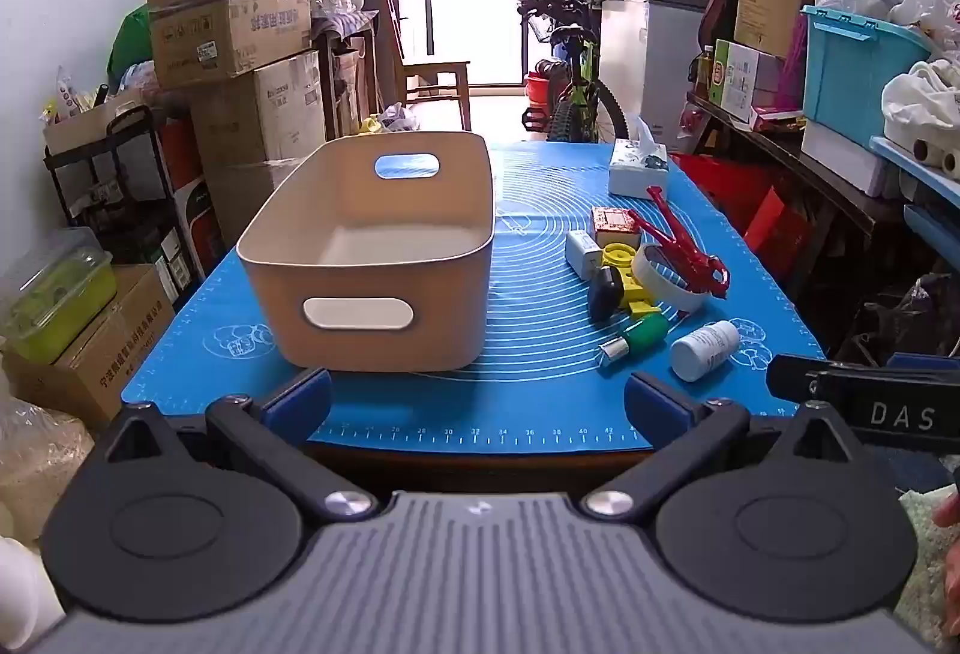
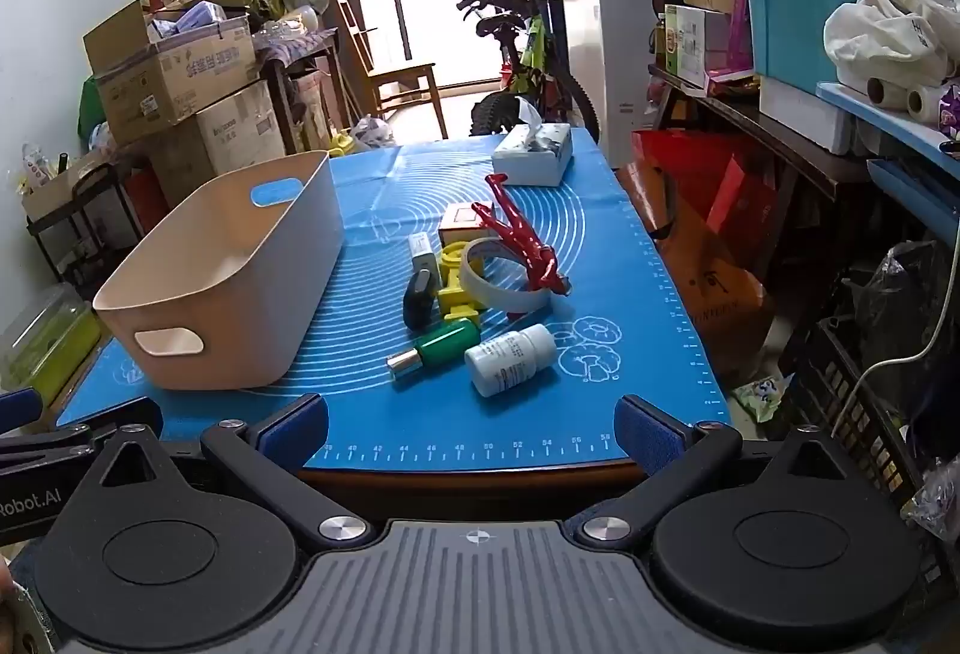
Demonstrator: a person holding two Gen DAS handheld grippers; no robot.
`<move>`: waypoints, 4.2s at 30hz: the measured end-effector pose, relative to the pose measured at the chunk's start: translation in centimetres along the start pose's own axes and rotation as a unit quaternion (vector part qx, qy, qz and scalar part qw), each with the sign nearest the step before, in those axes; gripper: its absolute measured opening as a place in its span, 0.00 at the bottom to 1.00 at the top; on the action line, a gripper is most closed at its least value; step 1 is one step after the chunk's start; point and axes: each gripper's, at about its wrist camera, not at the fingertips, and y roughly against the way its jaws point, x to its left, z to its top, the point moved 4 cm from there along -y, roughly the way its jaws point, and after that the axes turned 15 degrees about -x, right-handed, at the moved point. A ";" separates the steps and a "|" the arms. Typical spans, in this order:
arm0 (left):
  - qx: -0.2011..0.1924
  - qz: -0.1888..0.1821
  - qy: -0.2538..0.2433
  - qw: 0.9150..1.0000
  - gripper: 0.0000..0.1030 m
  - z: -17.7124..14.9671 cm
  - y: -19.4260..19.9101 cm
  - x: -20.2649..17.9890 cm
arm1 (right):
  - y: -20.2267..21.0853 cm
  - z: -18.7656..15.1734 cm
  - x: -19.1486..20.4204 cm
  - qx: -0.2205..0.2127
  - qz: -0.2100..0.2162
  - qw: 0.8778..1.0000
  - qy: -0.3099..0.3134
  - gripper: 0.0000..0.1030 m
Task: Organize rigid objects
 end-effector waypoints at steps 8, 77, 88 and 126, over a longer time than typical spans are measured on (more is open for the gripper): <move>0.007 0.003 -0.005 1.000 1.00 -0.1 -0.3 -0.2 | 0.0 0.0 0.0 -0.001 0.000 1.000 0.000 0.98; 0.002 -0.004 -0.010 1.000 1.00 -0.3 -0.1 -0.6 | 0.0 -0.3 0.2 -0.001 -0.001 1.000 -0.001 0.98; 0.003 -0.004 -0.010 1.000 1.00 -0.3 -0.1 -0.6 | 0.0 0.2 -0.4 0.002 -0.004 1.000 -0.005 0.98; 0.155 0.080 0.062 0.983 0.85 5.7 -19.5 16.1 | -17.1 0.0 -1.3 0.121 -0.009 0.993 -0.006 0.97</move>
